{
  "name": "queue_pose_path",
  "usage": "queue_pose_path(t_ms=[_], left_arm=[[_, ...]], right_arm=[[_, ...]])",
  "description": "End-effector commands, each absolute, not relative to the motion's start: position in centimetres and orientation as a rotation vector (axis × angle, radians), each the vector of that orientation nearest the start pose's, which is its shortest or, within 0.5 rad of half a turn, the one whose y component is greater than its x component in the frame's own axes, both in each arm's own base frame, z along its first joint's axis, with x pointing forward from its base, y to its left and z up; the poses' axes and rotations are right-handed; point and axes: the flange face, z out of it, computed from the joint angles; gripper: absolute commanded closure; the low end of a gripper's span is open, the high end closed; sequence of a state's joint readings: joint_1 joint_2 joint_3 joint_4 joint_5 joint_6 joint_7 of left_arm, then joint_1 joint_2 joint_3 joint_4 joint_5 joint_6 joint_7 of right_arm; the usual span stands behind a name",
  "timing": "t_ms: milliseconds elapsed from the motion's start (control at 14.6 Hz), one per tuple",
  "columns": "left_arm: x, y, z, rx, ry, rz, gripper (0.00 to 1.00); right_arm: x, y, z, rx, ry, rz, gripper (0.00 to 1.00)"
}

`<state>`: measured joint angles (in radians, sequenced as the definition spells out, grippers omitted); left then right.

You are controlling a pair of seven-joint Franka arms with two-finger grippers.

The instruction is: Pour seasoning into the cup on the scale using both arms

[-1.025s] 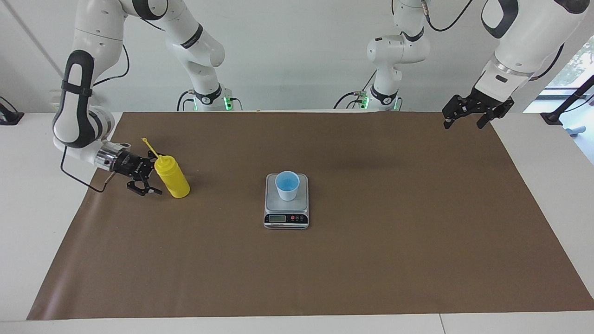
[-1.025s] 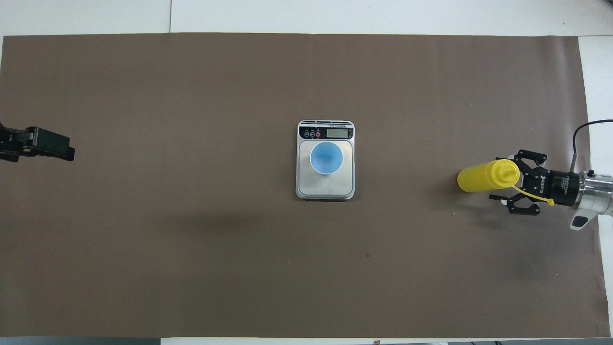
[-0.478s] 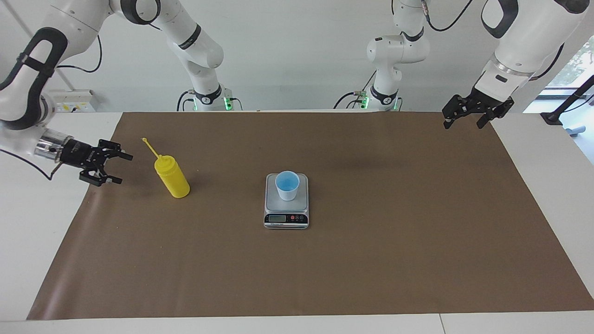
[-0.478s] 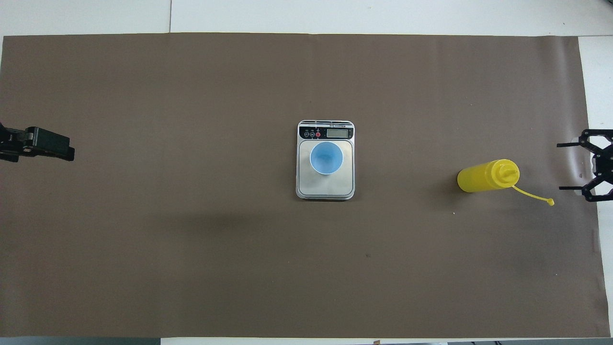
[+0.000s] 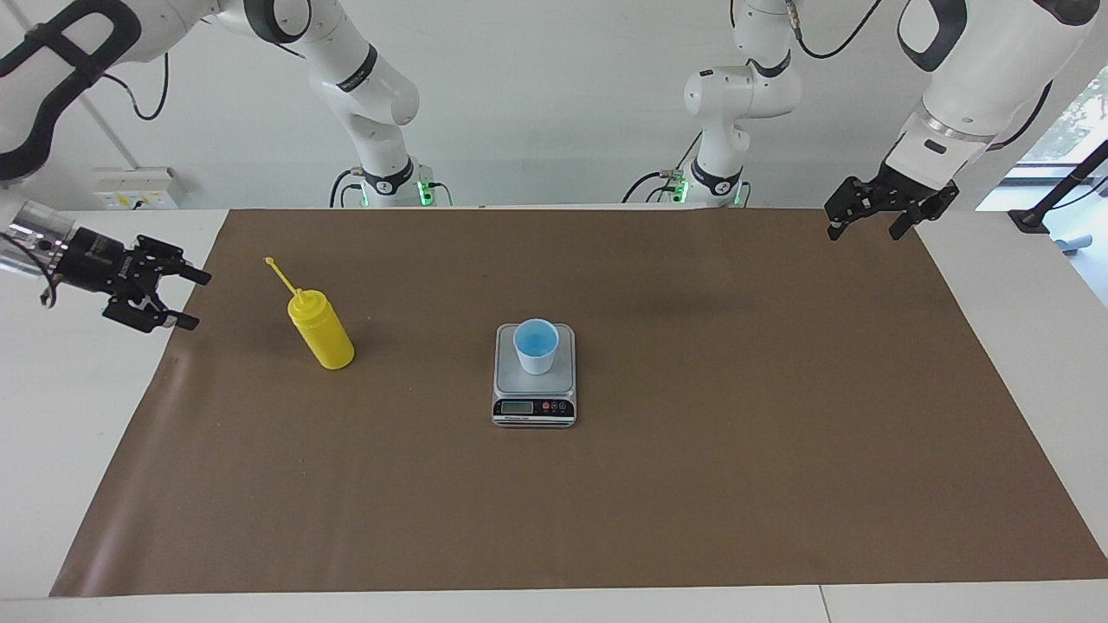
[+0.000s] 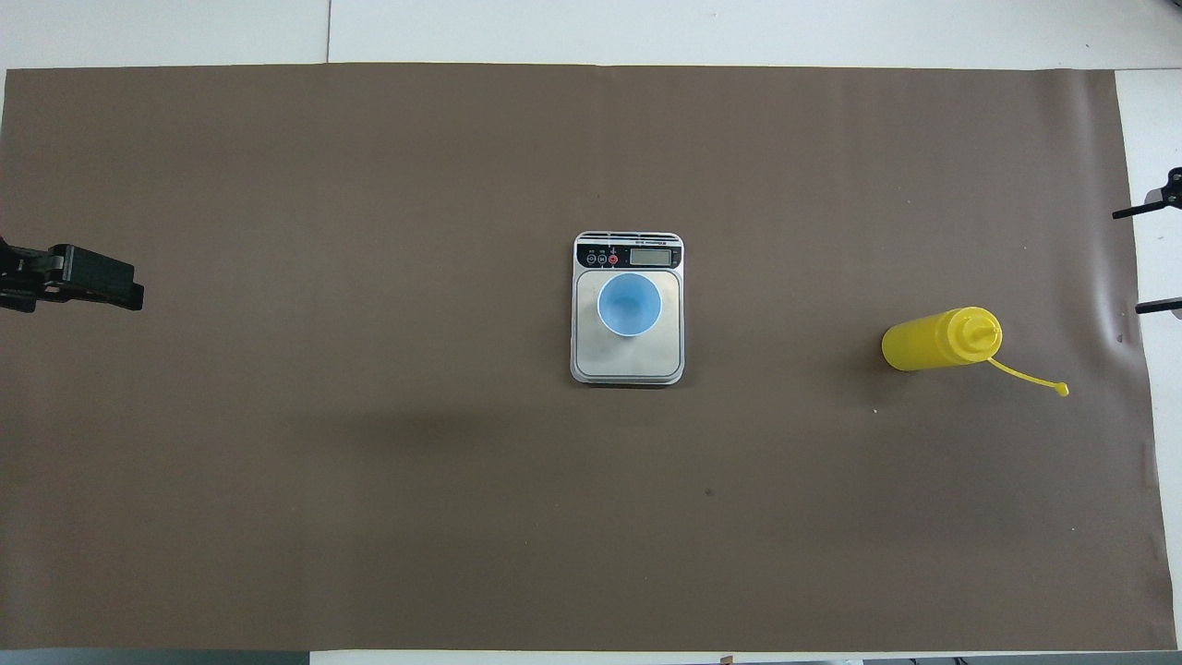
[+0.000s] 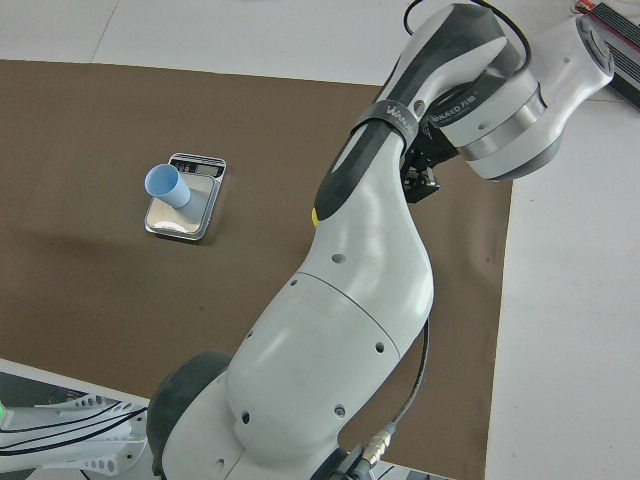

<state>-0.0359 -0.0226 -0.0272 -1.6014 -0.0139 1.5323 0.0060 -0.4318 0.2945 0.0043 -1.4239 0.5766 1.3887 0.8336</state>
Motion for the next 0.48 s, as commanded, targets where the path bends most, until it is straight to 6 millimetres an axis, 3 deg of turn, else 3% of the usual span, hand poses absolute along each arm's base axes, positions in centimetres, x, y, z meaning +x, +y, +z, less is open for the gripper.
queue_pose_path(t_ms=[0, 137, 205, 410], left_arm=[[53.3, -3.3, 62.1, -3.141, 0.113, 0.07, 0.0], [53.3, -3.3, 62.1, -3.141, 0.113, 0.07, 0.0], [53.3, -3.3, 62.2, -3.139, 0.116, 0.068, 0.0], [53.3, -3.3, 62.2, -3.141, 0.113, 0.068, 0.0]], right_arm=[[58.2, -15.9, 56.2, -2.19, 1.447, 0.541, 0.0], [57.7, -12.7, 59.1, -2.247, 1.401, 0.483, 0.0], [57.6, -11.1, 59.6, -2.312, 1.376, 0.464, 0.0], [56.9, -8.6, 61.5, -2.399, 1.276, 0.412, 0.0]])
